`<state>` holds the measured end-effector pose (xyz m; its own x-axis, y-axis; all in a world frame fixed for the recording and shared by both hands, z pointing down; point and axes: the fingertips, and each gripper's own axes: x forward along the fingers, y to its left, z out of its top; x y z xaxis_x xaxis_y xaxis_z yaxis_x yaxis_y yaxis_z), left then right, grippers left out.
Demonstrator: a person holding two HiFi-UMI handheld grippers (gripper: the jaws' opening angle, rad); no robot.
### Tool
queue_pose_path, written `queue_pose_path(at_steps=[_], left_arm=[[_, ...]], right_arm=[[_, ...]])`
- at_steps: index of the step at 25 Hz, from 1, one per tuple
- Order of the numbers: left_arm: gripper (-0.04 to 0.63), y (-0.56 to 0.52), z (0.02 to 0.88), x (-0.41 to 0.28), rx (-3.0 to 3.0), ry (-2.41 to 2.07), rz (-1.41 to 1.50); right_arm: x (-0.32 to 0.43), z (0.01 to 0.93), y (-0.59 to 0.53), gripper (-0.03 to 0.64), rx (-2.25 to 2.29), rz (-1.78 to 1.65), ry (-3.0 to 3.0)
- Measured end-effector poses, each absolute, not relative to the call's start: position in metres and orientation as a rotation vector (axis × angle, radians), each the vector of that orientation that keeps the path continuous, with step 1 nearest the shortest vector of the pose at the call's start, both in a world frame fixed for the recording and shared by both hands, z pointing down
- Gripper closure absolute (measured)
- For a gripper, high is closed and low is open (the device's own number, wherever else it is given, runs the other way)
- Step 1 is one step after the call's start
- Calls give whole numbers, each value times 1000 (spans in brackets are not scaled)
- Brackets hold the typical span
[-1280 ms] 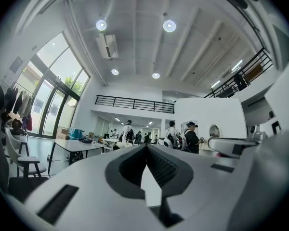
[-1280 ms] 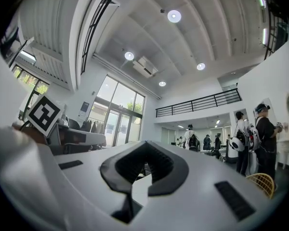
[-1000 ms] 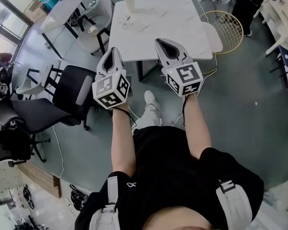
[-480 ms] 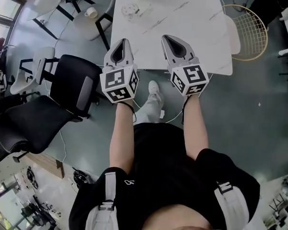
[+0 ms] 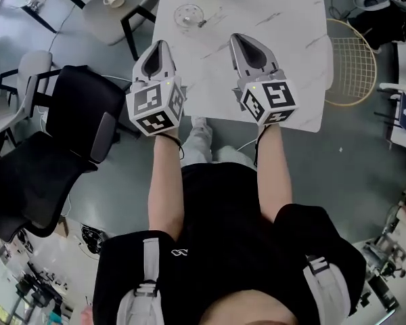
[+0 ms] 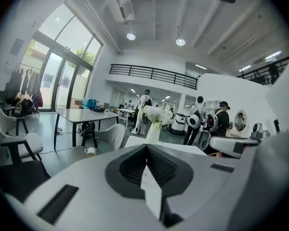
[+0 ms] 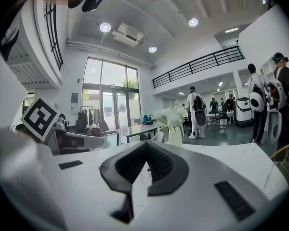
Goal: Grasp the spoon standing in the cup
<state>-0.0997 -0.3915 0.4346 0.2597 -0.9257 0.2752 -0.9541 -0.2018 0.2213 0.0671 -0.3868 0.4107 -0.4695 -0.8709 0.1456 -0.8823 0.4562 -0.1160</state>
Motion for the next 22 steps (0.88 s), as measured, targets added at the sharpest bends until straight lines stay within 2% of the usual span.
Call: queue_pose_path(at_steps=[12, 14, 22], left_arm=[[580, -430, 433, -103, 2127, -1754, 63], [580, -435, 440, -106, 2084, -1769, 40], [580, -431, 469, -116, 1961, -1816, 48]], right_arm=[[49, 414, -419, 604, 1411, 288, -2734], [42, 420, -426, 561, 1329, 282, -2741], [22, 469, -451, 472, 1049, 141, -2618]])
